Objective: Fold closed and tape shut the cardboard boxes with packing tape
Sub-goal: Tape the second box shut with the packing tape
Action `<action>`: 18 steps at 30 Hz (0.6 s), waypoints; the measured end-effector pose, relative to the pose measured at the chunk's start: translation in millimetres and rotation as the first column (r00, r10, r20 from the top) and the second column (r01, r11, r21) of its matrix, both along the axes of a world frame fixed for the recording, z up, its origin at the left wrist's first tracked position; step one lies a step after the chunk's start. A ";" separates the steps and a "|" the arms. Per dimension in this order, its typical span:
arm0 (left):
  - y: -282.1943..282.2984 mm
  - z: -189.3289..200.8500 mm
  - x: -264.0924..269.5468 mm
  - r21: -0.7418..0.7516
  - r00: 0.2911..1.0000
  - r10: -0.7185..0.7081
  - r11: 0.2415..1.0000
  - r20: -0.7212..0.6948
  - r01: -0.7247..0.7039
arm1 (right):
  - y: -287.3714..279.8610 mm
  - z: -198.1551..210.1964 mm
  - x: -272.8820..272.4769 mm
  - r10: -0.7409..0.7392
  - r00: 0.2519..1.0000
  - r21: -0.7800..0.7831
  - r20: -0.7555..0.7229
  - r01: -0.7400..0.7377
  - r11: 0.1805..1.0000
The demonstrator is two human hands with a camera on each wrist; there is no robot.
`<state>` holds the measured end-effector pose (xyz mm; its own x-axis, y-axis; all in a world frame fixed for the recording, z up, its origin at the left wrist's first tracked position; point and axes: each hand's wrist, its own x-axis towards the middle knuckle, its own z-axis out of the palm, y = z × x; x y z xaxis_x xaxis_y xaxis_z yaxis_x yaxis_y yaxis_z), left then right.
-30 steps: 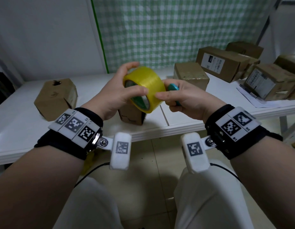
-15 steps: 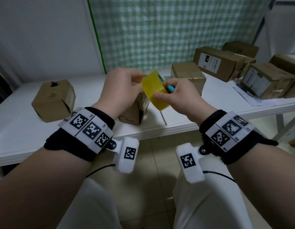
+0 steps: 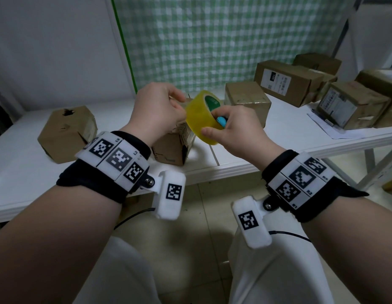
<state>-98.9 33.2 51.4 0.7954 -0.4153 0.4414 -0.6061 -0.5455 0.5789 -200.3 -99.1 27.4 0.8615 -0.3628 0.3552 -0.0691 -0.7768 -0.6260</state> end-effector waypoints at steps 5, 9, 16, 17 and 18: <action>-1.7 -3.0 5.1 -0.070 0.981 -0.061 0.996 -0.183 0.049 | 0.2 0.7 -1.2 0.009 1.000 -0.066 -0.018 -0.010 0.998; -2.8 -5.9 5.9 -0.149 0.927 -0.140 0.984 -0.349 0.093 | 0.7 0.4 -0.6 0.006 0.999 -0.093 -0.048 -0.011 0.996; -2.4 -9.5 5.2 -0.277 0.861 -0.209 0.957 -0.463 0.083 | 3.0 -1.0 2.0 -0.013 0.998 -0.127 -0.065 0.005 0.992; -2.1 -9.8 5.0 -0.298 0.857 -0.220 0.951 -0.467 0.082 | 3.4 -0.6 2.0 -0.011 0.998 -0.133 -0.065 0.002 0.991; -1.6 -9.7 4.5 -0.319 0.851 -0.234 0.944 -0.471 0.083 | 3.8 0.2 1.8 -0.007 0.998 -0.142 -0.064 -0.002 0.990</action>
